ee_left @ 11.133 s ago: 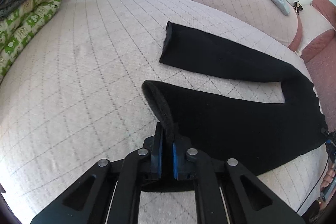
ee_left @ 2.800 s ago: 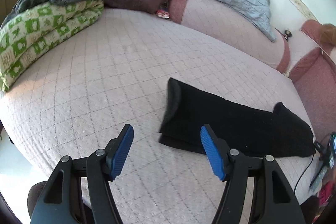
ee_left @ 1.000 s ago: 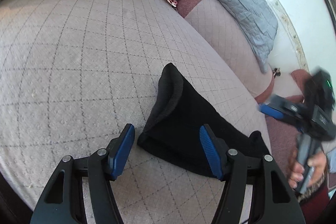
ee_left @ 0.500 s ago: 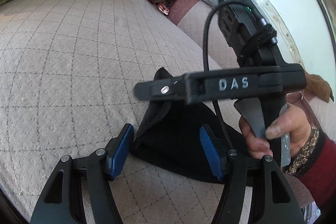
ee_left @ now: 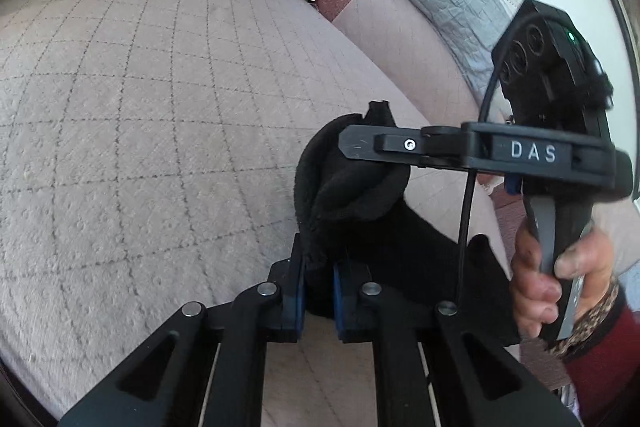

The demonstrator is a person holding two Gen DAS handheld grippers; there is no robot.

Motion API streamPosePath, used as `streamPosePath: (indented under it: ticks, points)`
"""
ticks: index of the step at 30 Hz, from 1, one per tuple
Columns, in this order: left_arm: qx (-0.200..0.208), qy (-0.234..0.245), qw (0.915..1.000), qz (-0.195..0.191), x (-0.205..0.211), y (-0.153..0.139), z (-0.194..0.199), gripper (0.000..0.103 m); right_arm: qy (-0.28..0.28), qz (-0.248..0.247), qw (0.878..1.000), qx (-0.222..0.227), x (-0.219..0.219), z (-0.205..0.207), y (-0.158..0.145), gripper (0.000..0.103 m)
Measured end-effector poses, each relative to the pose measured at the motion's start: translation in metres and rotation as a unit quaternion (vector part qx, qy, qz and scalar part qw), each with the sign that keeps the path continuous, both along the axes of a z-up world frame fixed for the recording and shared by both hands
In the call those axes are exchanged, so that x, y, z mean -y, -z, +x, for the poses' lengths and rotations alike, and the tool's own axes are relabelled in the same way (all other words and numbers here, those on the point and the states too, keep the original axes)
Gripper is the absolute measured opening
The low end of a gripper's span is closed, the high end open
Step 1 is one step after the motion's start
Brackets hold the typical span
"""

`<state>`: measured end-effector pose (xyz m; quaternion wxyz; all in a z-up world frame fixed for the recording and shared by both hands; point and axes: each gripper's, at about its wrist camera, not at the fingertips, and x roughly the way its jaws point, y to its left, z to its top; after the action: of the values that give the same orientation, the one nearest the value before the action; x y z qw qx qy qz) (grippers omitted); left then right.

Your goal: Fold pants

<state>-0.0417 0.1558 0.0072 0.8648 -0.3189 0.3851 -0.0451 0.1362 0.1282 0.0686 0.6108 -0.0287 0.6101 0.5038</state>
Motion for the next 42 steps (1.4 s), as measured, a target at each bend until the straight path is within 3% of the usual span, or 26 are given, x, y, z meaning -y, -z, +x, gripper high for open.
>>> streamPosePath:
  ticks: [5, 12, 18, 25, 28, 30, 35, 38, 42]
  points:
    - [0.028, 0.029, 0.9990, 0.018, 0.016, -0.031, -0.006, 0.010, 0.036, 0.027, 0.999, 0.010, 0.027, 0.001, -0.027, 0.015]
    - [0.046, 0.103, 0.9931, 0.033, 0.073, -0.061, 0.004, 0.010, 0.114, 0.058, 0.992, 0.015, 0.107, 0.001, -0.051, 0.015]
    - [0.040, 0.164, 0.9842, 0.054, 0.144, -0.058, 0.029, 0.010, 0.198, 0.055, 0.979, 0.007, 0.194, 0.001, -0.039, 0.015]
    - [0.018, 0.216, 0.9732, 0.078, 0.221, -0.032, 0.047, 0.012, 0.280, 0.043, 0.959, -0.018, 0.283, 0.003, 0.000, 0.015]
    - [-0.004, 0.235, 0.9677, 0.093, 0.242, -0.023, 0.045, 0.024, 0.322, 0.005, 0.946, -0.027, 0.313, 0.003, 0.022, 0.034]
    - [-0.008, 0.248, 0.9642, 0.094, 0.246, -0.025, 0.041, 0.030, 0.355, -0.008, 0.934, -0.029, 0.335, 0.001, 0.029, 0.061]
    - [0.000, 0.277, 0.9576, 0.078, 0.236, -0.045, 0.022, 0.043, 0.412, -0.002, 0.911, -0.002, 0.374, -0.014, 0.007, 0.062]
    - [0.006, 0.269, 0.9599, 0.078, 0.221, -0.057, 0.005, 0.045, 0.421, 0.046, 0.906, 0.000, 0.375, -0.022, -0.020, 0.062]
    - [0.006, 0.224, 0.9709, 0.083, 0.198, -0.065, 0.003, 0.047, 0.401, 0.143, 0.904, -0.045, 0.347, -0.027, -0.040, 0.062]
